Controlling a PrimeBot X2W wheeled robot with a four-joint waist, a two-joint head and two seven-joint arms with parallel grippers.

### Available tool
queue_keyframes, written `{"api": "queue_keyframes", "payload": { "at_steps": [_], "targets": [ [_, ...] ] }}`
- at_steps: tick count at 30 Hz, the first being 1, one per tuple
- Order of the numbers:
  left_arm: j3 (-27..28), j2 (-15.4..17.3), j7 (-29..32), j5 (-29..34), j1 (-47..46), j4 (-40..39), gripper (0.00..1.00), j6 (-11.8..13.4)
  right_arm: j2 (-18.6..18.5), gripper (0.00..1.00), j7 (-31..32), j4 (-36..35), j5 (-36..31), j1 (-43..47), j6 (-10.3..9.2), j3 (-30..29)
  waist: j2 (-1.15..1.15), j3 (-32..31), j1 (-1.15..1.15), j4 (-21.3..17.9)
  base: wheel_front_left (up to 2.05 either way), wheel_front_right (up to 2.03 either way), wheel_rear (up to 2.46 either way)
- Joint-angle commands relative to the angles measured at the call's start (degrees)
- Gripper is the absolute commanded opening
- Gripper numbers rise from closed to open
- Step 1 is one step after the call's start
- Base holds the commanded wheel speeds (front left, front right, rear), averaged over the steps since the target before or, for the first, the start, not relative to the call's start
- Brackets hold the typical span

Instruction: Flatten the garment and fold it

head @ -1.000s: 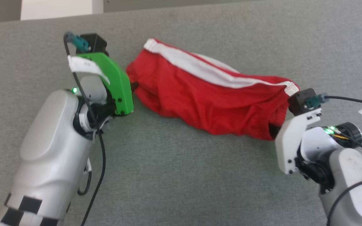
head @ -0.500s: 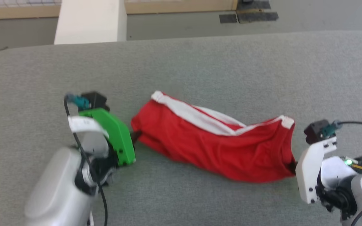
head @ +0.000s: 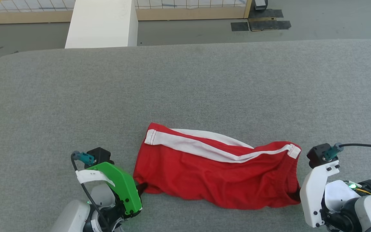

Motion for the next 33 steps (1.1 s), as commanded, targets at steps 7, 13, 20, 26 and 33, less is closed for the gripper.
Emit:
{"api": "queue_keyframes", "payload": {
  "at_steps": [7,13,20,26,33],
  "targets": [
    [1.3,0.9,-0.6,-0.1,0.9,-1.3,1.0,1.1,1.1,1.0,-2.6,0.1,0.3,0.9,-0.08,-0.7,0.0,-1.2,0.0,-0.4,0.0,0.0,0.0],
    [4.0,3.9,0.3,-0.2,1.7,-7.0,1.0,3.2,0.7,1.0,-3.1,-3.2,1.2,1.8,-0.08,-2.7,0.0,-2.8,0.0,-0.5,0.0,0.0,0.0],
    [9.3,5.1,-8.8,1.9,2.6,-11.4,1.0,2.5,1.0,1.0,-1.9,-8.1,1.7,2.9,-0.08,-6.4,0.0,-3.8,0.0,-0.6,0.0,0.0,0.0],
    [12.1,6.8,-36.6,13.7,2.7,-10.3,1.0,-6.6,4.4,1.0,-3.1,-12.1,2.6,2.3,-0.08,-10.1,0.0,-3.0,0.0,-0.3,0.0,0.0,0.0],
    [10.5,6.2,-51.0,21.6,3.6,-6.1,1.0,-9.5,8.0,1.0,-3.1,-8.6,-0.1,0.6,-0.08,-7.2,0.0,-1.6,0.0,0.3,0.0,0.0,0.0]
  ]
}}
